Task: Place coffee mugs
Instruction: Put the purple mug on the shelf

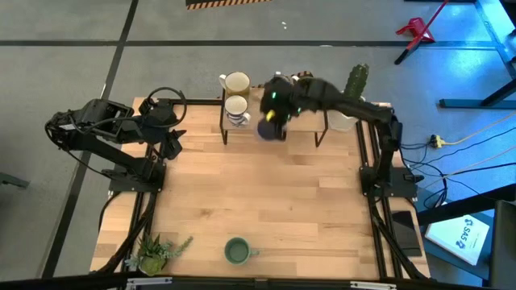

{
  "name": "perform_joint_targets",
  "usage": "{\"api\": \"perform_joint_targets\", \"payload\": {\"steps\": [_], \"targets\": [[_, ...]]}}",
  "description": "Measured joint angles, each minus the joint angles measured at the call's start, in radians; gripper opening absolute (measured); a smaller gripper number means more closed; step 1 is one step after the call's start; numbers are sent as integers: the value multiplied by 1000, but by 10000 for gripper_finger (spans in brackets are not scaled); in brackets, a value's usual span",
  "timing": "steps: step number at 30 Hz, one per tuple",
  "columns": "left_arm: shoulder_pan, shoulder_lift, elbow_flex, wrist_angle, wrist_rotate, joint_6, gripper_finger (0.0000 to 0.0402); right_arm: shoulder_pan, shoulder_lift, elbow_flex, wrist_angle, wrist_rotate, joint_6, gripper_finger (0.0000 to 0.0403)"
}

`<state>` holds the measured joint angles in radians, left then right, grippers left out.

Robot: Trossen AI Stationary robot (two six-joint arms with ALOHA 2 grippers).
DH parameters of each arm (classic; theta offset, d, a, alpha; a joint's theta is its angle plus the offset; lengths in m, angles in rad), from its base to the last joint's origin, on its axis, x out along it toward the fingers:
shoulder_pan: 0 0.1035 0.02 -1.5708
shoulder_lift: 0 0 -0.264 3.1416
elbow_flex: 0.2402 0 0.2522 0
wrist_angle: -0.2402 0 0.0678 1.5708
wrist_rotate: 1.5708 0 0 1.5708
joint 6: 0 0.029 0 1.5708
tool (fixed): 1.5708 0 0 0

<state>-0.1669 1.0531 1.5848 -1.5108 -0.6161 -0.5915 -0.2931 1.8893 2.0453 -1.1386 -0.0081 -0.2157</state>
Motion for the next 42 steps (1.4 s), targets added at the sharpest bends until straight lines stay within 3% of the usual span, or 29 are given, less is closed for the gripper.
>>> {"api": "perform_joint_targets", "payload": {"steps": [5, 10, 19, 32, 42], "targets": [[1, 0, 0, 0, -2, 0, 182, -96, -1, 73, -111, 42, -22, 1], [1, 0, 0, 0, -14, 0, 182, -150, 2, 58, -114, 5, -57, 1], [1, 0, 0, 0, -30, -1, 182, -147, 72, 55, -70, -3, -87, 1], [1, -2, 0, 0, -41, 0, 182, -161, 76, 55, -23, 36, -98, 14], [1, -10, 0, -1, -52, 0, 182, -168, 77, 58, -9, -10, -98, 18]]}}
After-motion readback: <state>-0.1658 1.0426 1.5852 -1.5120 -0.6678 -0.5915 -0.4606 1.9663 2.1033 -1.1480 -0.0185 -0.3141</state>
